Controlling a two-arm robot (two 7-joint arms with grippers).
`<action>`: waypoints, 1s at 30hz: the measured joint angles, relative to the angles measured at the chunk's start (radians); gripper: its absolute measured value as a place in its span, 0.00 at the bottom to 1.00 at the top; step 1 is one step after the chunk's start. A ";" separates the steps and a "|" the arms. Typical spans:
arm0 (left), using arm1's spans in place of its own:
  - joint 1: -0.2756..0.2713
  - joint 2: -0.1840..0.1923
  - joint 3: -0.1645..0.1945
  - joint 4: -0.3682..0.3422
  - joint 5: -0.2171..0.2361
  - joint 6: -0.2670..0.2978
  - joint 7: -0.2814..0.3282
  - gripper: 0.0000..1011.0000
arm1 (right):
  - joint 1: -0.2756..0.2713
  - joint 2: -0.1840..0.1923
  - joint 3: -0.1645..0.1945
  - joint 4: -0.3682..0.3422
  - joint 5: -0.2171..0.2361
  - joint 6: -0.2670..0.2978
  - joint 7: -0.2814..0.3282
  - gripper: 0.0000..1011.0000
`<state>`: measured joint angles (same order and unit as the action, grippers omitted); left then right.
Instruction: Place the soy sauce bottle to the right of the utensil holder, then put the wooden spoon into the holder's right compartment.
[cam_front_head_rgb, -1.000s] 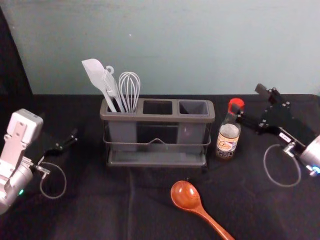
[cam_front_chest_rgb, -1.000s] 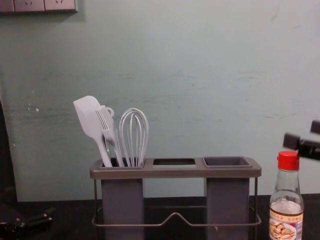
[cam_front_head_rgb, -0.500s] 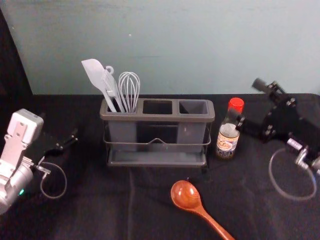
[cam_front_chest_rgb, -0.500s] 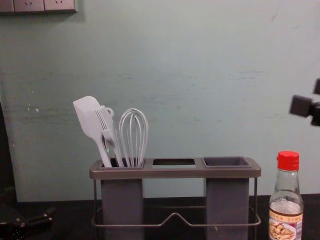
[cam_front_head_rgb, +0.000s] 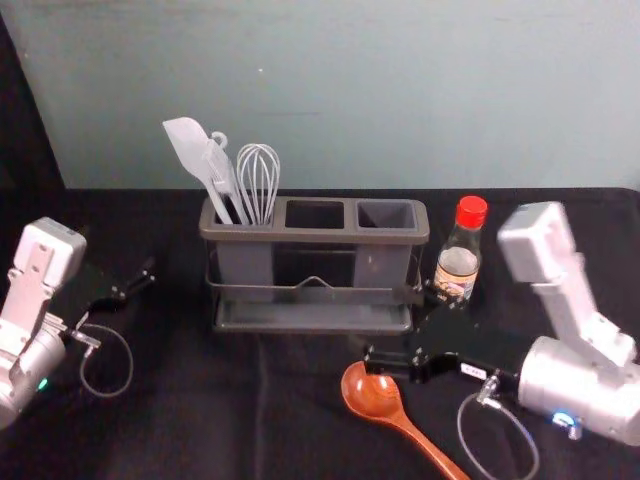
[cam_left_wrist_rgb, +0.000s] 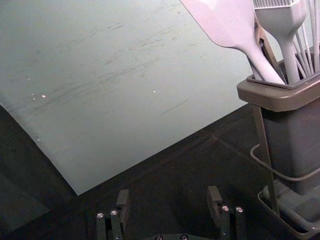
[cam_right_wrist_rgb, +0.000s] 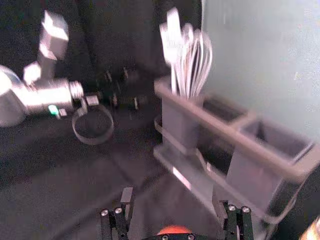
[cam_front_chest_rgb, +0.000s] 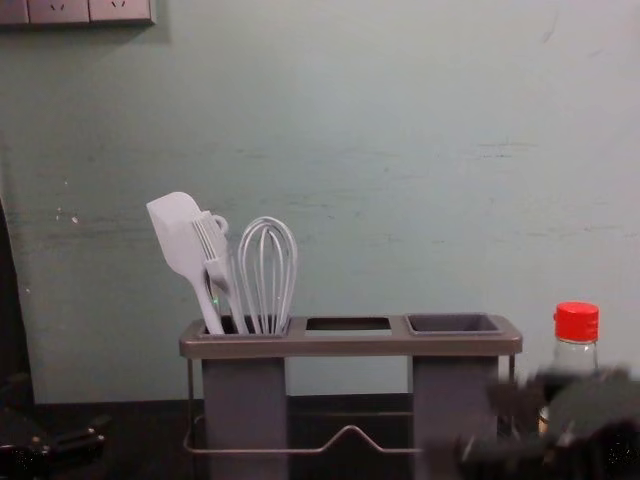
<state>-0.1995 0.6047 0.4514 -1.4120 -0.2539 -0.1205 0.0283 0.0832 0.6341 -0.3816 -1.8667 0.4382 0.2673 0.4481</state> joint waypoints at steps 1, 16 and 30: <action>0.000 0.000 0.000 0.000 0.000 0.000 0.000 1.00 | 0.021 -0.004 -0.022 0.004 -0.007 0.068 -0.014 0.99; 0.000 0.000 0.000 0.000 0.000 0.000 0.000 1.00 | 0.140 -0.062 -0.124 0.088 -0.030 0.434 -0.091 0.99; 0.000 0.000 0.000 0.000 0.000 0.000 0.000 1.00 | 0.197 -0.093 -0.180 0.137 -0.116 0.495 -0.080 0.99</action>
<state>-0.1996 0.6047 0.4514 -1.4120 -0.2539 -0.1205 0.0283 0.2805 0.5412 -0.5617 -1.7299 0.3221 0.7625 0.3681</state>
